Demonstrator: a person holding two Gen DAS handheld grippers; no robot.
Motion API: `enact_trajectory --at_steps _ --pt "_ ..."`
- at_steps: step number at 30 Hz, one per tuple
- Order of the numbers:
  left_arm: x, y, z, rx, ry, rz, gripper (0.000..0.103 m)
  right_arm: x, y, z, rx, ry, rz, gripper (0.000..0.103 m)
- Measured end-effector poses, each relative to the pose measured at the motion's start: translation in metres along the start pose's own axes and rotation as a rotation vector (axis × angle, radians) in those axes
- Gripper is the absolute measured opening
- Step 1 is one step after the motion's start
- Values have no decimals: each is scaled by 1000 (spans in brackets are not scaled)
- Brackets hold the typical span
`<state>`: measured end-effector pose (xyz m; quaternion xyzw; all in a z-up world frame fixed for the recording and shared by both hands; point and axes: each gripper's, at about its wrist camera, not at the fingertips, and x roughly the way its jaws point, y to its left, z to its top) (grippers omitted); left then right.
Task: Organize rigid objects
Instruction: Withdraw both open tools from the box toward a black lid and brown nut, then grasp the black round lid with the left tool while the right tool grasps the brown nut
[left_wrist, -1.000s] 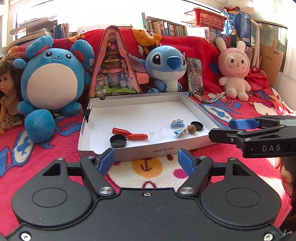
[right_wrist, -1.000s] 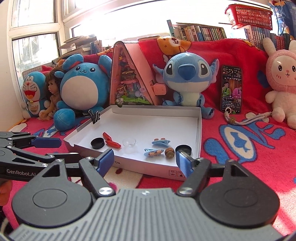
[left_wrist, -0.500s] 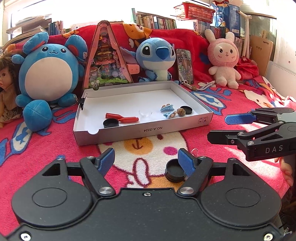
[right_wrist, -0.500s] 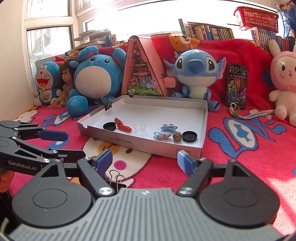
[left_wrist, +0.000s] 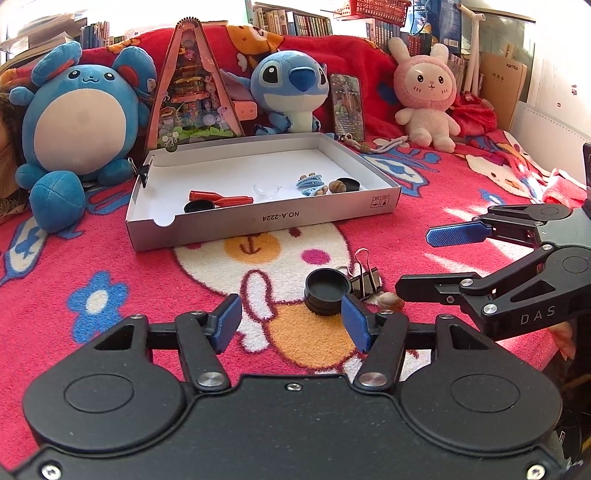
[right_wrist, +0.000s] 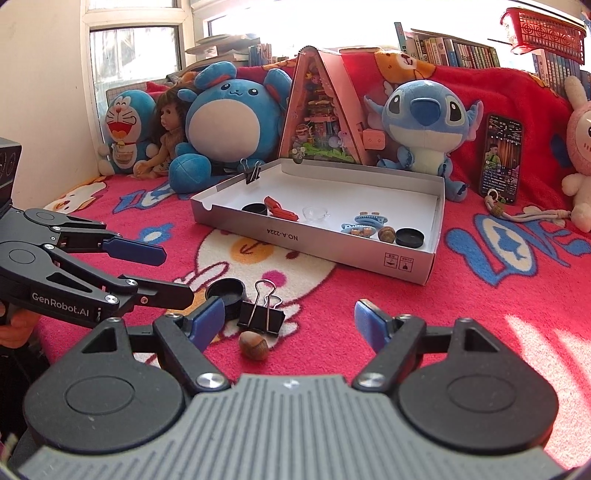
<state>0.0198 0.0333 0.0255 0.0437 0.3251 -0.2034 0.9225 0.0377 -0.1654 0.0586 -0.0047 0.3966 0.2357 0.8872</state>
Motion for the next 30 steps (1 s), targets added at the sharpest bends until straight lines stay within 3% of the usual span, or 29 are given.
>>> enact_trajectory --at_steps 8,16,20,24,30 --pt "8 -5 3 -16 -6 -34 51 10 15 -9 -51 51 9 82" --pt "24 -13 7 -15 -8 -45 44 16 26 -14 -67 79 39 52" --pt "27 -16 6 0 -20 -34 38 16 26 -14 -60 74 38 45" --pt "30 -18 7 4 -19 -38 30 17 25 -15 -51 77 38 28" --pt "28 -20 9 8 -41 -31 30 14 22 -14 -32 60 28 25"
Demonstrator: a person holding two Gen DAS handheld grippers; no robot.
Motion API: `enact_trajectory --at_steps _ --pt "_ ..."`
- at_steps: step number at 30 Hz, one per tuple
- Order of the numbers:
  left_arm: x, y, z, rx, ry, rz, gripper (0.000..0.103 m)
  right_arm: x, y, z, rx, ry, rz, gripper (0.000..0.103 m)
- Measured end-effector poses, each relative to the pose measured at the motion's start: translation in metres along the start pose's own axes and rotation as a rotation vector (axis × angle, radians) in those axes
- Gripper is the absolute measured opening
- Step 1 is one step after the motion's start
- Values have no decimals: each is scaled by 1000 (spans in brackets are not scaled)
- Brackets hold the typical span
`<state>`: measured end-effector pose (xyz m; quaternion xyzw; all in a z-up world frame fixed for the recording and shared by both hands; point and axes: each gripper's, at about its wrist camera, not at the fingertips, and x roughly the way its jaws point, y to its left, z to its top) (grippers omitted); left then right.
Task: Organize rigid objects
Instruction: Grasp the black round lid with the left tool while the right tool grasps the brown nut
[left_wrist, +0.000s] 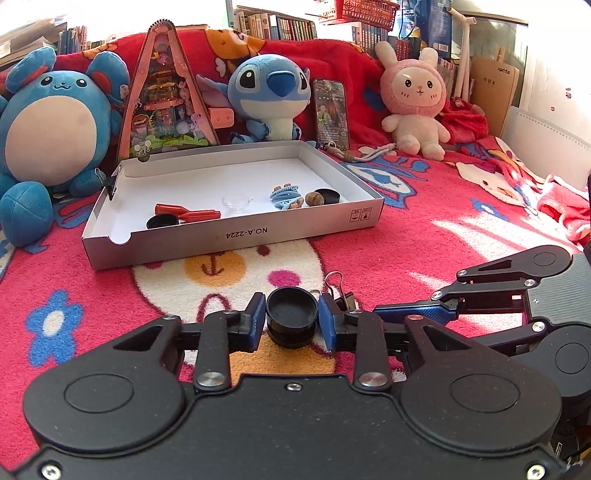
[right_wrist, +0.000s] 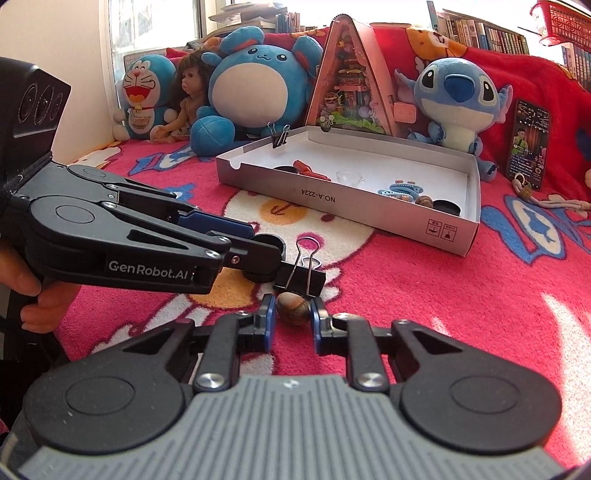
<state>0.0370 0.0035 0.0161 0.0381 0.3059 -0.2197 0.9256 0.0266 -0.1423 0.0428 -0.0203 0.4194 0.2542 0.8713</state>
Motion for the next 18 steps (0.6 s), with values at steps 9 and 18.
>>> enact_trajectory --at_steps 9,18 --pt "-11 12 12 -53 -33 14 30 -9 -13 8 32 -40 -56 25" --pt "-13 28 21 -112 -46 40 30 -14 -29 18 86 -79 -119 25"
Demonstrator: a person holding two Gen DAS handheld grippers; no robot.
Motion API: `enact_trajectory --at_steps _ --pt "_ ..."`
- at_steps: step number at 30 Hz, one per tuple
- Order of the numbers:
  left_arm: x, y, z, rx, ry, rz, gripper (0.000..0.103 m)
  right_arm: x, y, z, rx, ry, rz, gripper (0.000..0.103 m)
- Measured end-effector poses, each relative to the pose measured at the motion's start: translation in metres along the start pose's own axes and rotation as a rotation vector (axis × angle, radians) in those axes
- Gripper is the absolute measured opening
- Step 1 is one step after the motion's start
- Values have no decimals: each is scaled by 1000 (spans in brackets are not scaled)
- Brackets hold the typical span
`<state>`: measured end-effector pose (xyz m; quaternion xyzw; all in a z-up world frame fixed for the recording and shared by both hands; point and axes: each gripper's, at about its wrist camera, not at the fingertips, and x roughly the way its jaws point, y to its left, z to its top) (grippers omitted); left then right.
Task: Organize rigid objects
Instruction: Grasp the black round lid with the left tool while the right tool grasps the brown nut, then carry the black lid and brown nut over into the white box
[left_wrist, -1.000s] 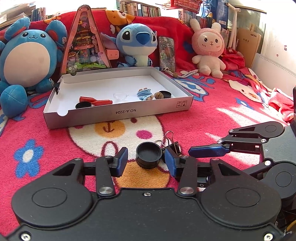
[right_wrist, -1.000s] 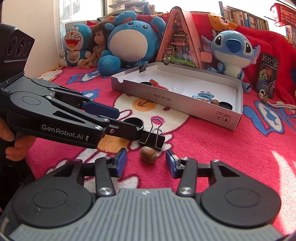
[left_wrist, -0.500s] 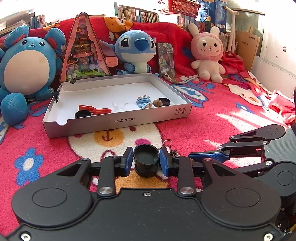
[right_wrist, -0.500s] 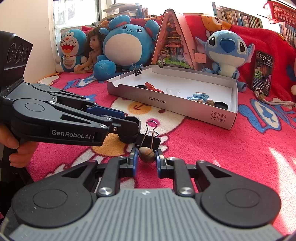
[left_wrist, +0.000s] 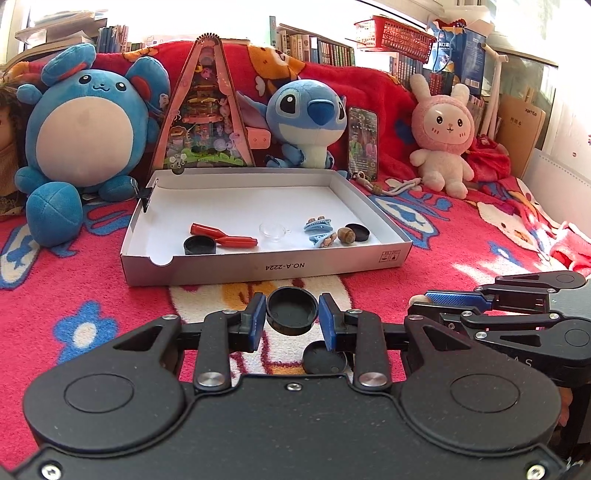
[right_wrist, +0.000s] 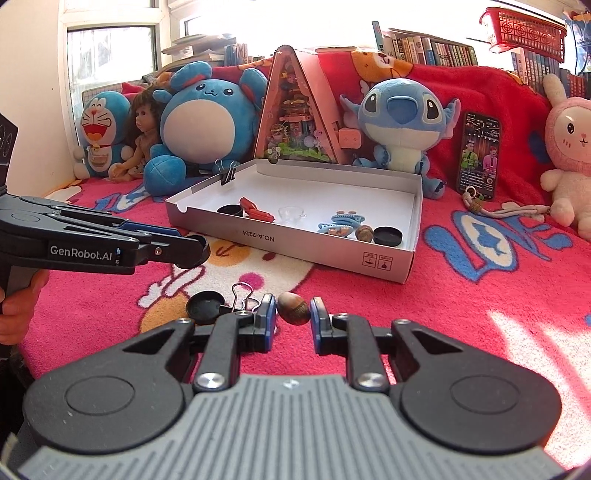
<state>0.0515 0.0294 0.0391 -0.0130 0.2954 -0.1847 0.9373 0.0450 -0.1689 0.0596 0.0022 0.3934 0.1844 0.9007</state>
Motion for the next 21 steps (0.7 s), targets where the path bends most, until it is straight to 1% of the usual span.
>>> enact_trajectory --at_steps 7,12,17,21 --pt "0 7 8 -19 -17 14 30 1 -9 5 36 -13 -22 25" --pt "2 14 19 -31 -36 25 30 4 -15 12 53 -27 -38 25" --pt "13 25 43 -53 -54 40 30 9 -28 29 84 -55 -48 25" --pt "31 37 63 -99 -49 46 30 19 -41 47 118 -72 -53 25"
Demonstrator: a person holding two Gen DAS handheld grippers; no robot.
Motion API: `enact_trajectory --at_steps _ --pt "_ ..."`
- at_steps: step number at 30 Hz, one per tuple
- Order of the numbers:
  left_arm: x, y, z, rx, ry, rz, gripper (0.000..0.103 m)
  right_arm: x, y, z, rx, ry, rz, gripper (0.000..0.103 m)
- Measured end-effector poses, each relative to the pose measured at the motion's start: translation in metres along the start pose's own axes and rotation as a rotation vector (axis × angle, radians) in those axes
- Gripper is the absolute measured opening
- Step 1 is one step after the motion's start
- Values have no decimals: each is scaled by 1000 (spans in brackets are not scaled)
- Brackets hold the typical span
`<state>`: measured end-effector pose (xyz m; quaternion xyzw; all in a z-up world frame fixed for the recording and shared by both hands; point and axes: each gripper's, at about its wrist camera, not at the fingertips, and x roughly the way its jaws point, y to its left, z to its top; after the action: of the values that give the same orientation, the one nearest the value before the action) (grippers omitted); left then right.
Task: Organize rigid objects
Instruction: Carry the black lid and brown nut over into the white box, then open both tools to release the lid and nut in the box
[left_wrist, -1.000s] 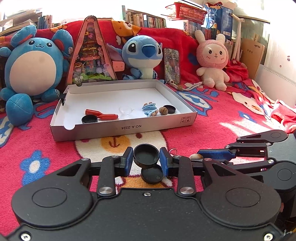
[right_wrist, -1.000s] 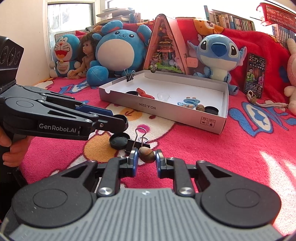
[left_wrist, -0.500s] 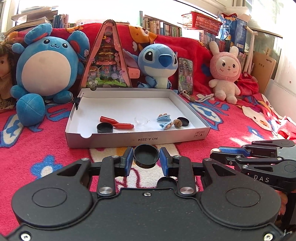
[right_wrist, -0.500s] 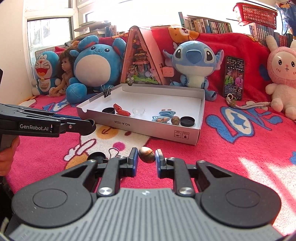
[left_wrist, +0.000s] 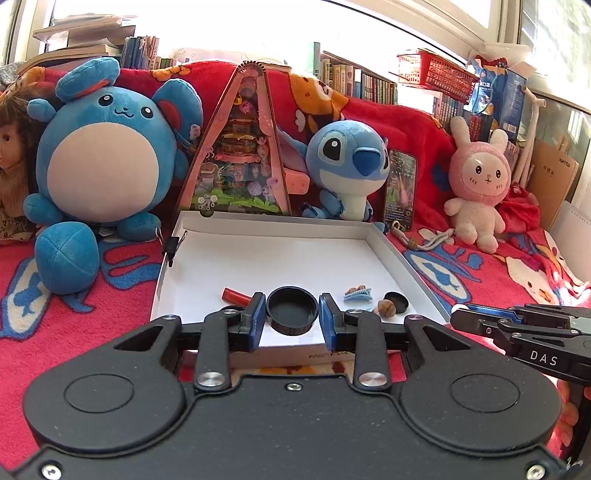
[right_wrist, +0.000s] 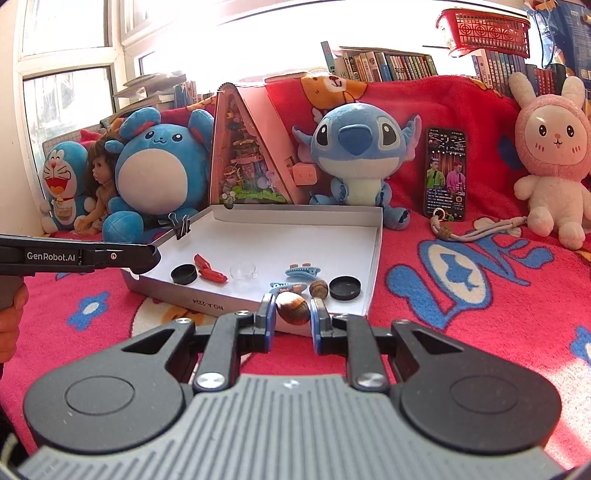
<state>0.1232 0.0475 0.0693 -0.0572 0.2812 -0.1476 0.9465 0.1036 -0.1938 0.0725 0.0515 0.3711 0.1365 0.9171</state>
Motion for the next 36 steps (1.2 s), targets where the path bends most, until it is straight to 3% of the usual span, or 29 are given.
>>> enact_trajectory --at_steps 7,17,22,36 --pt "50 14 31 -47 40 54 30 36 -22 28 67 14 -16 25" --pt "117 29 51 -109 144 130 30 101 -49 55 228 133 -9 25" --pt "131 31 47 -121 163 150 30 121 -52 53 265 179 -13 25" --pt "144 20 37 -63 189 164 30 139 -43 48 212 213 -34 25"
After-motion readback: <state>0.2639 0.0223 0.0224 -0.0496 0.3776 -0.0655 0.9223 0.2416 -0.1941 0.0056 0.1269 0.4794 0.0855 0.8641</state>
